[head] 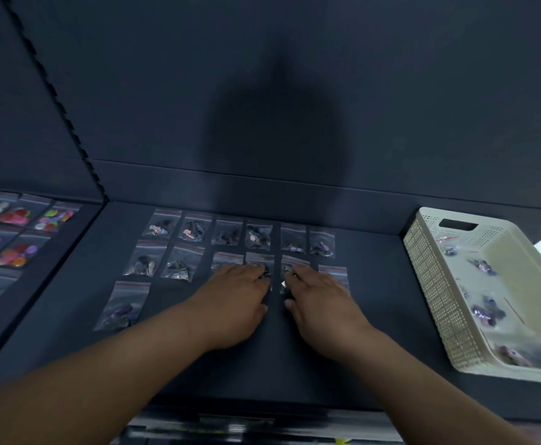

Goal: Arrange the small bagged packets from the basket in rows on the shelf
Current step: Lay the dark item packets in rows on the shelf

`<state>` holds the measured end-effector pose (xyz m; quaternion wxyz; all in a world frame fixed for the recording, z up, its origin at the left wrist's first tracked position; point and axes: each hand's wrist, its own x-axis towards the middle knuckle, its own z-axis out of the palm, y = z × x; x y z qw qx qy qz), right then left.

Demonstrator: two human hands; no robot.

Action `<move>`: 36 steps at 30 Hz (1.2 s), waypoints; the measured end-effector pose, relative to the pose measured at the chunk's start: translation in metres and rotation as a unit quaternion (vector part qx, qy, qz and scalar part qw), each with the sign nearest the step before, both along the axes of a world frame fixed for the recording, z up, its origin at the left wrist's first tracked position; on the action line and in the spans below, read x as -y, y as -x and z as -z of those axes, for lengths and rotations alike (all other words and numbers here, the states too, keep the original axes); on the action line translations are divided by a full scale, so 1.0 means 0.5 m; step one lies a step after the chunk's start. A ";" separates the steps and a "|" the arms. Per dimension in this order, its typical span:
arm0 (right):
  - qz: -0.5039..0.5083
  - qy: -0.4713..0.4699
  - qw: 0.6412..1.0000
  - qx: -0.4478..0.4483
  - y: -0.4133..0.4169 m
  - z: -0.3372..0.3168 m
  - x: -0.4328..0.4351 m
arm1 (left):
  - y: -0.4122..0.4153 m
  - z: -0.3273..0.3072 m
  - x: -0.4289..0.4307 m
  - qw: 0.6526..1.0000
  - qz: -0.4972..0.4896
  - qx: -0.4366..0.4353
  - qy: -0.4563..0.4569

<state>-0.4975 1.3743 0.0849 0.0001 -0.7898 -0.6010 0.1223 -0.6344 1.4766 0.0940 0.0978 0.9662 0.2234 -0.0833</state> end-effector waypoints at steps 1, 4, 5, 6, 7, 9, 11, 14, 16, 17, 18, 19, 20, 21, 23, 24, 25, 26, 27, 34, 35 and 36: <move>0.001 0.001 1.000 -0.002 0.000 -0.001 -0.001 | 0.000 -0.003 0.001 1.000 -0.002 0.001 0.001; 0.010 -0.014 1.000 -0.010 -0.004 -0.007 0.005 | 0.007 -0.010 0.003 1.000 -0.020 0.012 -0.009; 0.022 -0.024 0.999 -0.009 -0.008 -0.009 0.011 | 0.012 -0.011 0.004 0.999 -0.033 0.012 -0.015; 0.039 -0.033 0.999 -0.007 -0.013 -0.010 0.016 | 0.017 -0.012 0.004 0.998 -0.051 0.011 -0.021; 0.058 -0.036 0.998 -0.003 -0.018 -0.009 0.024 | 0.020 -0.012 0.005 0.997 -0.070 0.007 -0.025; 0.091 -0.024 0.996 0.003 -0.024 -0.005 0.038 | 0.025 -0.010 0.008 0.994 -0.104 -0.012 -0.027; 0.109 -0.001 0.994 0.003 -0.026 0.002 0.047 | 0.026 -0.006 0.010 0.991 -0.124 -0.038 -0.024; 0.110 0.021 0.994 -0.007 -0.025 0.008 0.046 | 0.025 -0.005 0.007 0.989 -0.133 -0.063 -0.018; 0.108 0.026 0.994 -0.010 -0.027 0.009 0.040 | 0.025 -0.007 0.002 0.989 -0.134 -0.066 -0.015; 0.108 0.026 0.994 -0.011 -0.030 0.009 0.036 | 0.025 -0.007 -0.001 0.989 -0.136 -0.065 -0.011; 0.109 0.028 0.994 -0.012 -0.033 0.009 0.031 | 0.025 -0.007 -0.004 0.988 -0.137 -0.063 -0.009; 0.109 0.031 0.993 -0.013 -0.035 0.008 0.027 | 0.026 -0.006 -0.007 0.988 -0.139 -0.061 -0.007; 0.110 0.034 0.993 -0.015 -0.037 0.007 0.022 | 0.026 -0.006 -0.008 0.988 -0.141 -0.060 -0.004; 0.110 0.037 0.993 -0.016 -0.038 0.006 0.019 | 0.026 -0.005 -0.009 0.988 -0.142 -0.058 -0.003; 0.111 0.034 0.993 -0.016 -0.036 0.005 0.015 | 0.028 -0.004 -0.008 0.988 -0.143 -0.054 0.000; 0.112 0.028 0.993 -0.015 -0.034 0.004 0.015 | 0.029 -0.004 -0.007 0.988 -0.143 -0.050 0.002; 0.114 0.019 0.993 -0.013 -0.031 0.002 0.016 | 0.032 -0.005 -0.007 0.989 -0.143 -0.045 0.002; 0.116 0.010 0.993 -0.010 -0.027 0.000 0.017 | 0.035 -0.005 -0.007 0.989 -0.141 -0.038 0.002; 0.116 0.001 0.993 -0.008 -0.023 -0.004 0.016 | 0.038 -0.008 -0.007 0.990 -0.140 -0.030 0.000; 0.079 -0.083 0.993 0.028 0.010 -0.047 0.005 | 0.045 -0.054 -0.013 0.993 -0.097 0.059 -0.028; 0.077 -0.093 0.992 0.031 0.014 -0.056 0.007 | 0.042 -0.065 -0.014 0.993 -0.084 0.073 -0.034; 0.076 -0.103 0.991 0.033 0.017 -0.065 0.010 | 0.038 -0.076 -0.014 0.993 -0.069 0.087 -0.041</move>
